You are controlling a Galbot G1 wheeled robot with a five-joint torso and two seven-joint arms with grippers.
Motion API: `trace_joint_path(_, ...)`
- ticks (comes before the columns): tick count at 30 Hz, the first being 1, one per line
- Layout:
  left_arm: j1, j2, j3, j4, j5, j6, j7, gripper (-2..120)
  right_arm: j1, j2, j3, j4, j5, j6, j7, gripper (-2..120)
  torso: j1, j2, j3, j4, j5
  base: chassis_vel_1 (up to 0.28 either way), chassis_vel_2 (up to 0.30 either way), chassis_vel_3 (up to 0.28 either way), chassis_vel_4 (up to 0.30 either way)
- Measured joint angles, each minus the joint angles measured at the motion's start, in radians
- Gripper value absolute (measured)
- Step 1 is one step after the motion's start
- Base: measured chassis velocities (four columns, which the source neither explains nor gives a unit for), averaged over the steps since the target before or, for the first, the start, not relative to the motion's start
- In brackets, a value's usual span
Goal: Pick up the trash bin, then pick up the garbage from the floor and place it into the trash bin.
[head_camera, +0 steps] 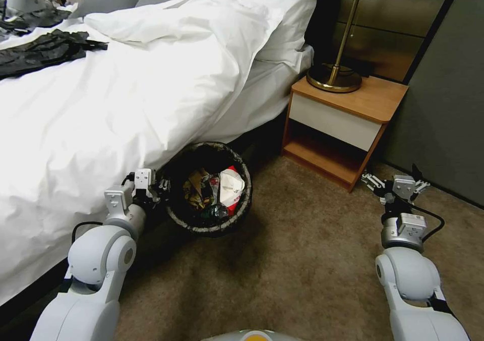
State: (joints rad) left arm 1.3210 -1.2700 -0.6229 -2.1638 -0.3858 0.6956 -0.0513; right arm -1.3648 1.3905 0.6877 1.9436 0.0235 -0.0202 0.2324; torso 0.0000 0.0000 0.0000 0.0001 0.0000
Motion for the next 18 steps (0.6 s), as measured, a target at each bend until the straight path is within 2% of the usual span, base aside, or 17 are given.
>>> trace_joint_path(18, 0.000, -0.003, 0.004, 0.004, 0.008, 0.001, -0.001, 5, 0.004, -0.001, 0.000, -0.001, 0.003, -0.004, 0.014, 100, 0.000, 0.000, 0.000, 0.0000, 0.0001, 0.075, -0.072, -0.077, 0.078)
